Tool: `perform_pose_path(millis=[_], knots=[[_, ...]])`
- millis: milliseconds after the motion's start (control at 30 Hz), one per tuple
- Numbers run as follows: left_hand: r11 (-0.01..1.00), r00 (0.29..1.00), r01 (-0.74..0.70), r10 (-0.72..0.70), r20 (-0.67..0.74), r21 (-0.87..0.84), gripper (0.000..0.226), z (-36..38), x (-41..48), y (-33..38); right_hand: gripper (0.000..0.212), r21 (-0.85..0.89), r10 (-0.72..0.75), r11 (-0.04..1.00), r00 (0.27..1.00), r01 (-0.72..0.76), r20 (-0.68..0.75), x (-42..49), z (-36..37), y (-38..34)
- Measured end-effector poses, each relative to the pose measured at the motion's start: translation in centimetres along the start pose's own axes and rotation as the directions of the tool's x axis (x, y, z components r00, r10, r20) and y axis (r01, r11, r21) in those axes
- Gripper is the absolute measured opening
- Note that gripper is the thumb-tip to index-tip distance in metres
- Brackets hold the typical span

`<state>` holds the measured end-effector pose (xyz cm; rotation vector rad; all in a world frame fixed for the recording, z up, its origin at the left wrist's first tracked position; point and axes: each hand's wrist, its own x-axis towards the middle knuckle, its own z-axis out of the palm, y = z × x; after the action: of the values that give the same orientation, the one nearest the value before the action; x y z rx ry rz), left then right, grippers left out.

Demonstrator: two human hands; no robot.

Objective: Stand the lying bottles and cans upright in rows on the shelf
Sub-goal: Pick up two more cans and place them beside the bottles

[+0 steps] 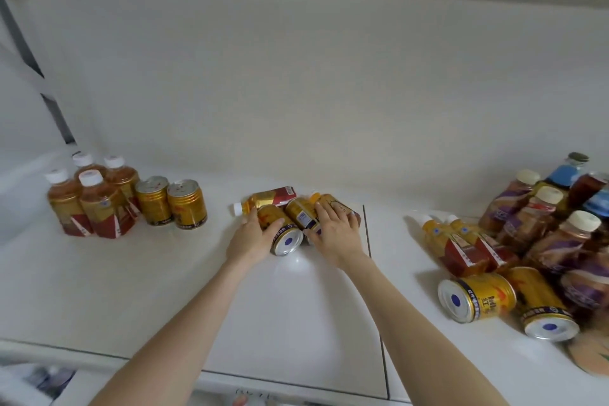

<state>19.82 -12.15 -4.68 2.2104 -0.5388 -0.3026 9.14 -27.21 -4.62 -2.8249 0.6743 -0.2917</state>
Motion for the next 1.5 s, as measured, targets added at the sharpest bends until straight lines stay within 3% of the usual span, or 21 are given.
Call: perform_pose_path(millis=[133,300,467,633,767,900,1033,1167,1367,1500], knots=[[0.960,0.998,0.069,-0.062,0.034,-0.270,0.060,0.2,0.7,0.0,0.066,0.068,-0.009,0.998,1.000,0.011,-0.021,0.0,0.2,0.0],[0.810,0.990,0.140,-0.131,0.057,-0.569,0.040,0.2,0.3,-0.3,0.065,0.047,-0.024,0.998,0.996,0.029,-0.090,-0.9,0.1,-0.5],[0.707,0.992,0.126,-0.091,0.088,-0.696,0.060,-0.6,-1.0,0.0,0.057,0.141,-0.028,0.988,0.981,0.056,-0.191,-3.4,0.3,-1.2],[0.790,0.997,0.028,0.025,0.077,-0.613,0.098,-1.0,-2.6,0.3,0.056,0.222,0.096,0.974,0.972,-0.047,-0.212,-6.1,-0.1,-1.1],[0.880,0.992,-0.017,0.076,0.104,-0.474,0.110,-1.3,-3.4,0.6,0.062,0.270,0.193,0.952,0.969,-0.146,-0.156,-7.5,-1.1,-0.2],[0.932,0.983,-0.108,0.152,0.102,-0.345,0.100,-1.1,-4.3,0.8,0.047,0.244,0.284,0.931,0.959,-0.273,-0.013,-8.1,-2.6,0.7],[0.949,0.980,-0.134,0.170,0.105,-0.285,0.090,-0.9,-4.7,0.4,0.050,0.252,0.336,0.906,0.940,-0.339,0.056,-8.7,-3.9,1.1],[0.946,0.975,-0.114,0.165,0.150,-0.302,0.081,-0.9,-5.4,-0.4,0.061,0.323,0.395,0.870,0.919,-0.372,-0.005,-10.2,-3.5,1.4],[0.939,0.975,-0.061,0.128,0.181,-0.337,0.078,-1.1,-5.9,-0.5,0.088,0.637,0.482,0.705,0.869,-0.313,-0.106,-13.4,-1.9,2.2],[0.939,0.972,-0.067,0.137,0.189,-0.337,0.078,-1.1,-6.6,-0.5,0.078,0.720,0.462,0.655,0.876,-0.231,-0.139,-15.1,-1.5,2.7]])
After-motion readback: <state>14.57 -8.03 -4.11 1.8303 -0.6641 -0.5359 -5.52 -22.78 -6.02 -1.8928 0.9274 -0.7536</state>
